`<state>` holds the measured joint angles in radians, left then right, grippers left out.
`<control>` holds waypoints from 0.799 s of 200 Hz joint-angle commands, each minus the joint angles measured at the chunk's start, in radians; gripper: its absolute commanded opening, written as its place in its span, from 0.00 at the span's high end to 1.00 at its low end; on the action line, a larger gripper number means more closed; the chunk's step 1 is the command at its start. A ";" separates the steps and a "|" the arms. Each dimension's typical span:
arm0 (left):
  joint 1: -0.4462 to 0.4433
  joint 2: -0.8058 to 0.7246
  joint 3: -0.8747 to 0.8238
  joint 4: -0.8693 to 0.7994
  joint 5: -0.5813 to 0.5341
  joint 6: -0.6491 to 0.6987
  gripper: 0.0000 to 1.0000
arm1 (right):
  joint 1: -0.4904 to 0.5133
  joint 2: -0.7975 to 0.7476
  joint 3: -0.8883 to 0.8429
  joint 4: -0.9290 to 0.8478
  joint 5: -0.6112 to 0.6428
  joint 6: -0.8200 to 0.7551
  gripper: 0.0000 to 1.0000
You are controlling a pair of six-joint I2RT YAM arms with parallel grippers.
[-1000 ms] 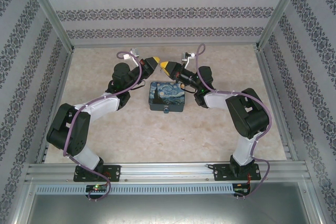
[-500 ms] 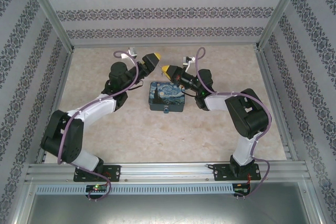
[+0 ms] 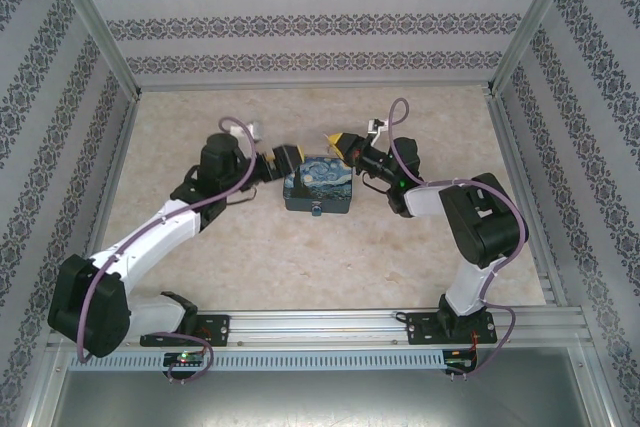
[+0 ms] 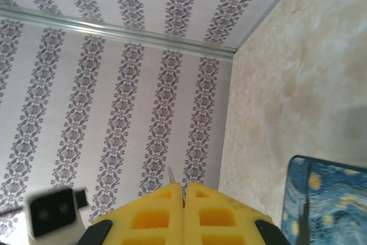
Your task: Unlock a padlock with a key
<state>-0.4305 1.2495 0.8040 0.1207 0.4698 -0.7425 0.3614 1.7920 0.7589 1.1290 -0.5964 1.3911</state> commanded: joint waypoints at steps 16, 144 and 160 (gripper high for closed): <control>-0.114 -0.009 -0.151 -0.129 -0.021 0.180 0.08 | -0.013 -0.017 -0.010 -0.071 -0.017 -0.046 1.00; -0.230 0.334 -0.223 0.303 -0.199 0.308 0.31 | 0.030 0.015 -0.004 -0.209 0.018 -0.120 1.00; -0.235 0.358 -0.228 0.346 -0.221 0.319 0.33 | 0.033 0.027 -0.003 -0.212 0.019 -0.123 1.00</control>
<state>-0.6434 1.5745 0.5900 0.3313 0.3065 -0.4732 0.3809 1.7958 0.7570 0.9127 -0.5919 1.3014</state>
